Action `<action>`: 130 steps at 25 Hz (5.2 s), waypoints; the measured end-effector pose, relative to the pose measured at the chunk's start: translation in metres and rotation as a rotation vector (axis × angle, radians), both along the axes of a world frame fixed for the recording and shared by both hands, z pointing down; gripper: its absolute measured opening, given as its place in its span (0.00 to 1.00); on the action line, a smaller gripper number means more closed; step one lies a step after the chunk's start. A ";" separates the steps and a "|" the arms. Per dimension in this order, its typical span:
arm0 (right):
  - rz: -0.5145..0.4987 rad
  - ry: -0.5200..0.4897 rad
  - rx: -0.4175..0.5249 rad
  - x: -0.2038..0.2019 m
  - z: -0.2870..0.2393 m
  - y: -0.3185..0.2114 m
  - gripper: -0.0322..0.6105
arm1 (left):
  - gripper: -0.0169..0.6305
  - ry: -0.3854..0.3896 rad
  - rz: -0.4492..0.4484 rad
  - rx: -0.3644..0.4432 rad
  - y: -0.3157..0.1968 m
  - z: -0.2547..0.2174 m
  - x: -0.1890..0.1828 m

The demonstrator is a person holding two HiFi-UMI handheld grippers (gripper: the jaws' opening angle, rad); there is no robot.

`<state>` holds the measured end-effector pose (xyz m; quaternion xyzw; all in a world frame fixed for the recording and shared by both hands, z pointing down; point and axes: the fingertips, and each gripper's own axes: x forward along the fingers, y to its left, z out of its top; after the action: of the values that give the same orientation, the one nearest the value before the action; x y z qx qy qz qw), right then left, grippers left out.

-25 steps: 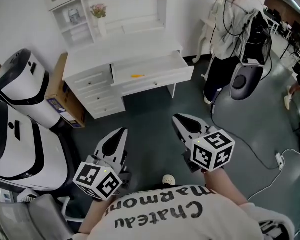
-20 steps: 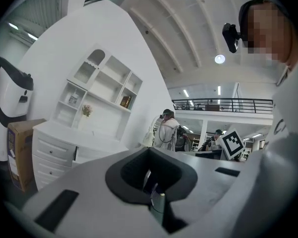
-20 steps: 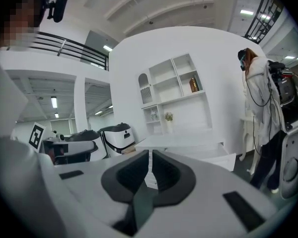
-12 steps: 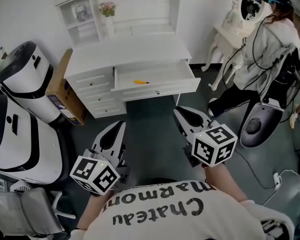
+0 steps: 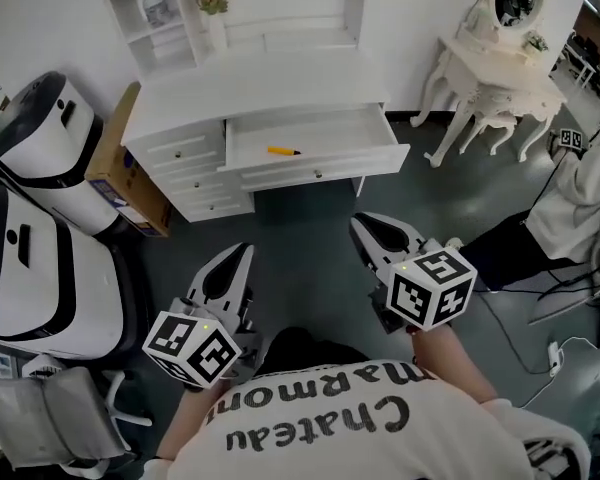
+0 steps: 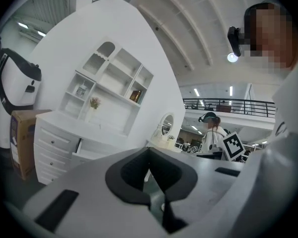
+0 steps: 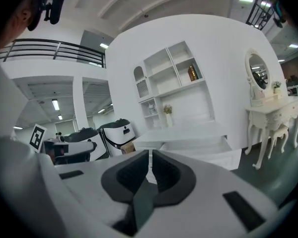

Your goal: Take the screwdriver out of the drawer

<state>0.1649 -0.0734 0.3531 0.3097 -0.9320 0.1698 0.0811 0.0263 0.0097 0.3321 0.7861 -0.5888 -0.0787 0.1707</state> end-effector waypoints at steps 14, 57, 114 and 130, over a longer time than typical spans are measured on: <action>0.029 0.083 -0.064 -0.070 0.023 -0.076 0.11 | 0.06 0.059 0.068 -0.059 -0.099 0.023 -0.064; 0.049 0.203 -0.128 -0.202 0.055 -0.266 0.11 | 0.06 0.102 0.027 -0.155 -0.272 0.051 -0.224; -0.701 1.004 -0.352 -0.233 0.342 -0.325 0.23 | 0.06 0.189 -0.399 -0.323 -0.338 0.115 -0.306; -0.662 1.000 -0.385 -0.232 0.347 -0.328 0.18 | 0.06 0.176 -0.412 -0.320 -0.329 0.107 -0.307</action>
<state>-0.0674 -0.4018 0.6996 0.0264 -0.7806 0.1349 0.6097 -0.2806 -0.3190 0.4394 0.6030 -0.7241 -0.0859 0.3236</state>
